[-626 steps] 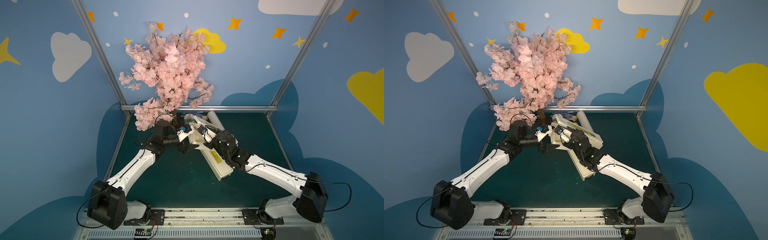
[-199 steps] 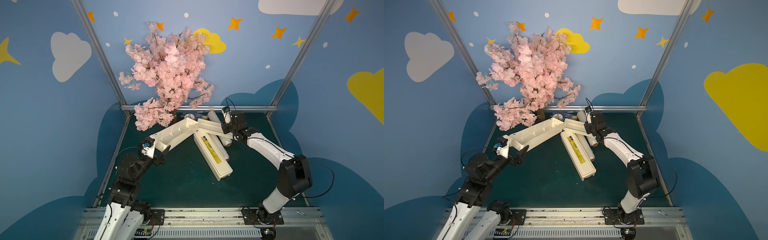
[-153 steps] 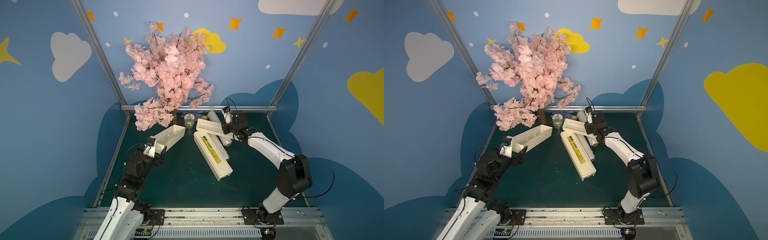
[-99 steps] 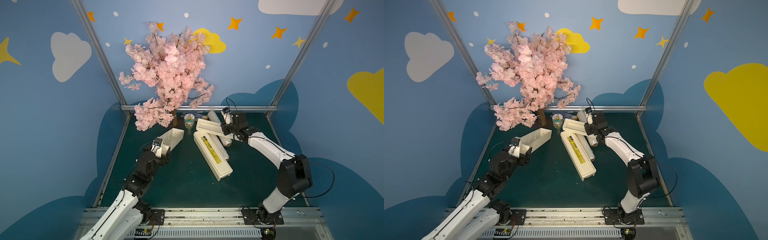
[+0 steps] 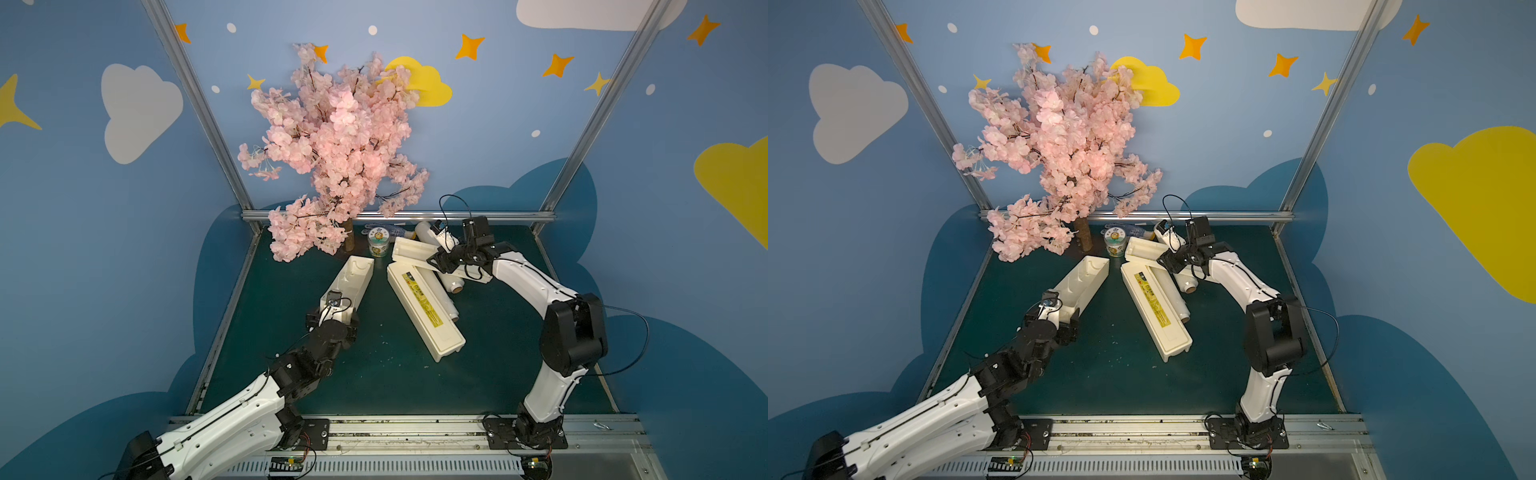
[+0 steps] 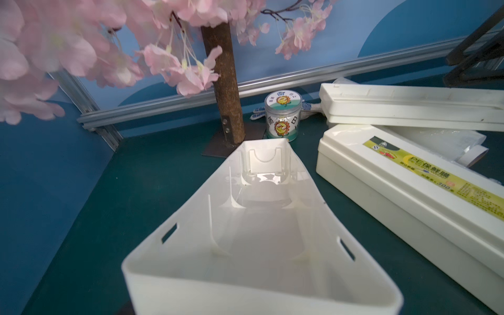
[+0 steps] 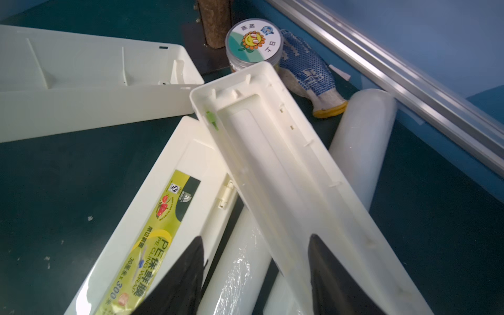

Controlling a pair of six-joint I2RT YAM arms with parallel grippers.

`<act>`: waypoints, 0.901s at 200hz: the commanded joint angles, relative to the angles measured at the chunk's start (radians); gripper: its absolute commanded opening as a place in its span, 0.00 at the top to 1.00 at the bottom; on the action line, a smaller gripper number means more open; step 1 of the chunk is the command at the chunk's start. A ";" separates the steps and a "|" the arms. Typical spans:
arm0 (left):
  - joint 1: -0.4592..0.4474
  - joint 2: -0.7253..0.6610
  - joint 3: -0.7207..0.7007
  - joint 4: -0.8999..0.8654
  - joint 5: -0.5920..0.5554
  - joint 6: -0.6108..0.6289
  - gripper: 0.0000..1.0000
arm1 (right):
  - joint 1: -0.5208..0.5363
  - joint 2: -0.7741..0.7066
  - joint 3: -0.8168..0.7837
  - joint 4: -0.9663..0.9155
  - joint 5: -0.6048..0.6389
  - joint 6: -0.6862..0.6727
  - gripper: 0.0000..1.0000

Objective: Put plastic wrap rolls into dispensers
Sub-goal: Place the plastic wrap cutting box at the center of the board.

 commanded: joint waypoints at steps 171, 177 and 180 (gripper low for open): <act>0.019 0.072 0.030 -0.157 0.142 -0.202 0.00 | -0.046 0.396 0.437 -0.479 -0.174 -0.250 0.55; 0.051 0.074 0.039 -0.143 0.184 -0.182 0.00 | -0.046 0.406 0.448 -0.485 -0.172 -0.249 0.56; 0.067 0.076 0.045 -0.138 0.201 -0.175 0.00 | -0.046 0.409 0.454 -0.490 -0.171 -0.250 0.57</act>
